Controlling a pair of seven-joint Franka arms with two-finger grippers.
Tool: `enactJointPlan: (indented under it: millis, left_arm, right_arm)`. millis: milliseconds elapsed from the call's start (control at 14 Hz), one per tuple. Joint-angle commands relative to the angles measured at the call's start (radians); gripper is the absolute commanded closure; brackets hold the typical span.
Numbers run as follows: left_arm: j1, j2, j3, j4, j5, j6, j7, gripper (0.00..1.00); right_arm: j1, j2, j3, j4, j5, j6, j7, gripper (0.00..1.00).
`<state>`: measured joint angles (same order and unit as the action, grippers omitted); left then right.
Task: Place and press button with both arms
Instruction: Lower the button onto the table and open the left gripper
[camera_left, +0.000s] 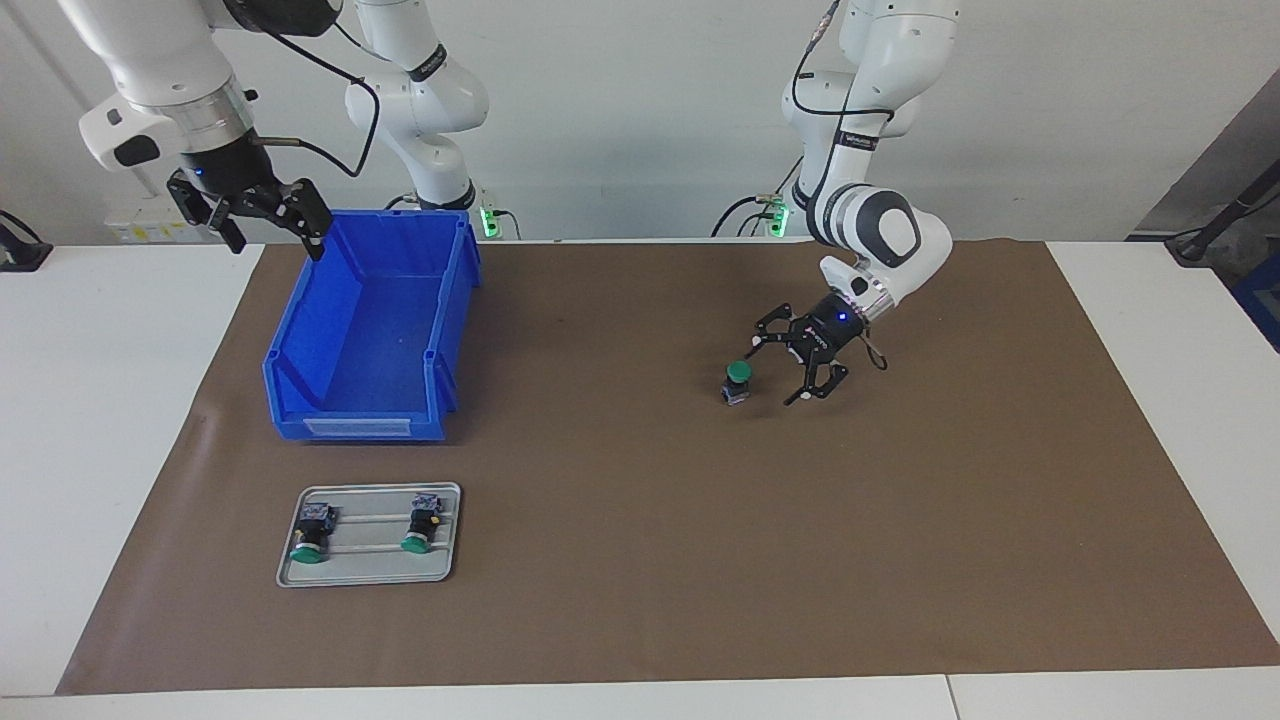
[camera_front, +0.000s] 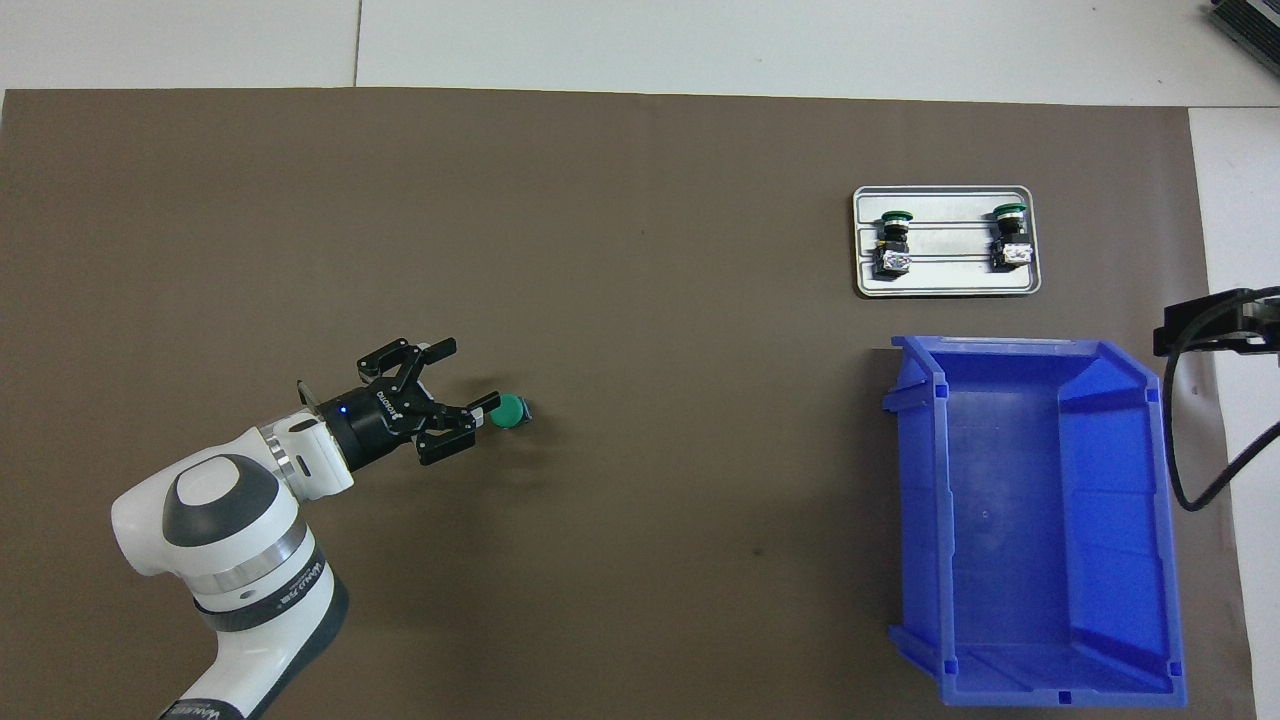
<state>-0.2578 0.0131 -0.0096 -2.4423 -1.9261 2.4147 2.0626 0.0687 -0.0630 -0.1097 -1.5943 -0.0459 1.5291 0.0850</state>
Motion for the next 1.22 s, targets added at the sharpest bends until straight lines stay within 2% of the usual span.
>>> enactJointPlan:
  millis: [0,215,501,787,1073,1145]
  left_arm:
    - [-0.017,-0.03,0.008,-0.015,0.018,0.093,-0.048,0.01]
    - [-0.017,-0.042,0.008,-0.006,0.019,0.157,-0.075,0.01]
    - [-0.083,-0.007,-0.012,0.066,0.018,0.479,-0.12,0.0]
    - [-0.1,0.015,-0.013,0.117,0.018,0.693,-0.192,0.0]
    - [-0.097,0.056,-0.015,0.212,0.016,0.941,-0.237,0.0]
    - [-0.095,0.064,-0.015,0.23,0.016,0.967,-0.236,0.0]
  right_arm:
    - [-0.012,-0.009,0.008,0.0,0.008,-0.007,-0.021,0.0]
    - [-0.013,-0.009,0.008,0.0,0.008,-0.007,-0.021,0.0]
    - [-0.013,-0.009,0.008,0.0,0.008,-0.007,-0.021,0.0]
    - [-0.012,-0.009,0.008,0.0,0.008,-0.007,-0.021,0.0]
    - [-0.012,-0.009,0.008,0.0,0.008,-0.007,-0.021,0.0]
    - [-0.012,-0.009,0.008,0.0,0.008,-0.007,-0.021,0.0]
